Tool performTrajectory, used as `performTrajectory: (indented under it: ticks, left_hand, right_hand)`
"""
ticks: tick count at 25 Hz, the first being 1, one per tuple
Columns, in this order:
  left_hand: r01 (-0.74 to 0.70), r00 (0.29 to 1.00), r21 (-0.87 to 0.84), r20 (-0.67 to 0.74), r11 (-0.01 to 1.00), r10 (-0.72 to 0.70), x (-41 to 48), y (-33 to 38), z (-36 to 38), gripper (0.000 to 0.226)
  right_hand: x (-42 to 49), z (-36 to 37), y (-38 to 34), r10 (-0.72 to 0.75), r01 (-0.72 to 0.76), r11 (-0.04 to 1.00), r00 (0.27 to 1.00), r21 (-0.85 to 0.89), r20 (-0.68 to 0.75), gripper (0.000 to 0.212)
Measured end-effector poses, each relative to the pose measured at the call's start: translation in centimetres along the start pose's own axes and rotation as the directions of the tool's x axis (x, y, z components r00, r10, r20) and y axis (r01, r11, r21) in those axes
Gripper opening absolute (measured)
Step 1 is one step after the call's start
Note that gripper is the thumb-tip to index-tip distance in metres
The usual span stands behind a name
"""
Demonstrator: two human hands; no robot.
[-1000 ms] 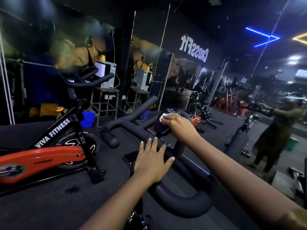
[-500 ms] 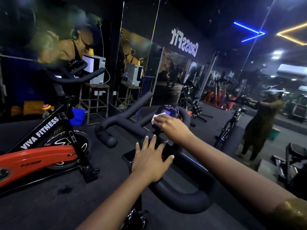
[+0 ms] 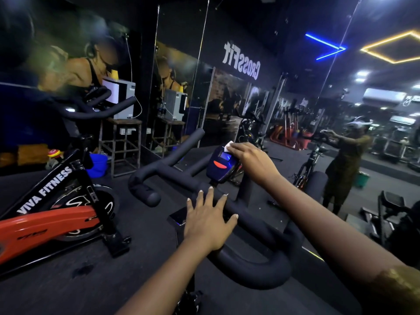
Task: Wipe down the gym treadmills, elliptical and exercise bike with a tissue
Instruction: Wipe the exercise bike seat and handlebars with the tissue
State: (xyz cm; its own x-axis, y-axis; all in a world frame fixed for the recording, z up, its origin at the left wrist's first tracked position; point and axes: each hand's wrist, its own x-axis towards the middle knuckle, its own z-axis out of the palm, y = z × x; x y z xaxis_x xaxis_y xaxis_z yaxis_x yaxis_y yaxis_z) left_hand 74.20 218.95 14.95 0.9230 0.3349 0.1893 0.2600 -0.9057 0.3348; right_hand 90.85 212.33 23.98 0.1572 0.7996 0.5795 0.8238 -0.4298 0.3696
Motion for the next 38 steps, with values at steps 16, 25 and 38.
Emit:
performTrajectory:
  ticks: [16, 25, 38]
  left_hand:
    - [-0.014, 1.0, 0.0, -0.012, 1.0, 0.014, 0.1, -0.1, 0.2, 0.065]
    - [-0.014, 0.999, -0.003, -0.041, 1.0, 0.014, 0.3, 0.0, 0.4, 0.065]
    - [-0.018, 0.999, 0.013, -0.04, 1.0, 0.018, 0.3, -0.2, 0.5, 0.064]
  right_hand:
    - [-1.3, 2.0, -0.2, 0.41, -0.283, 0.848, 0.886, 0.448, -0.216, 0.042]
    - [-6.4, 3.2, -3.1, 0.478, -0.312, 0.773, 0.859, 0.553, -0.184, 0.04]
    - [-5.9, -0.4, -0.3, 0.261, -0.202, 0.945, 0.939, 0.258, -0.224, 0.041]
